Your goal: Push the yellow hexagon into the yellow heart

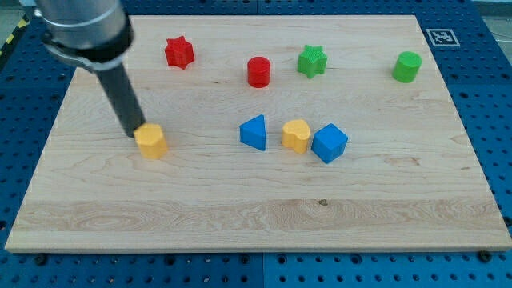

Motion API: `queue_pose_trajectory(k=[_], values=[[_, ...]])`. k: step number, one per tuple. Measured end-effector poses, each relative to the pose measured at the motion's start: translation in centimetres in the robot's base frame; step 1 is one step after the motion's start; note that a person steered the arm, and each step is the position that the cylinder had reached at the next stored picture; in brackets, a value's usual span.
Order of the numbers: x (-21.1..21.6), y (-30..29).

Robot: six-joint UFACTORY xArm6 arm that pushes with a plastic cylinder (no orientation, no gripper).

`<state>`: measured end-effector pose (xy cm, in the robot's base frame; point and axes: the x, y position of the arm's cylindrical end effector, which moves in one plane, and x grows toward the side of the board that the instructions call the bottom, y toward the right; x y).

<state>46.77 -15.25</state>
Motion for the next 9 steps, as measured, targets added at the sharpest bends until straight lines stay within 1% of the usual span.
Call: queue_pose_trajectory(k=[1,2,3,4,5,7,9], values=[[1.2,7.4],[1.3,7.5],[1.3,1.6],[2.3,-2.8],[5.3,-0.6],[5.4,12.7],[5.7,16.8]])
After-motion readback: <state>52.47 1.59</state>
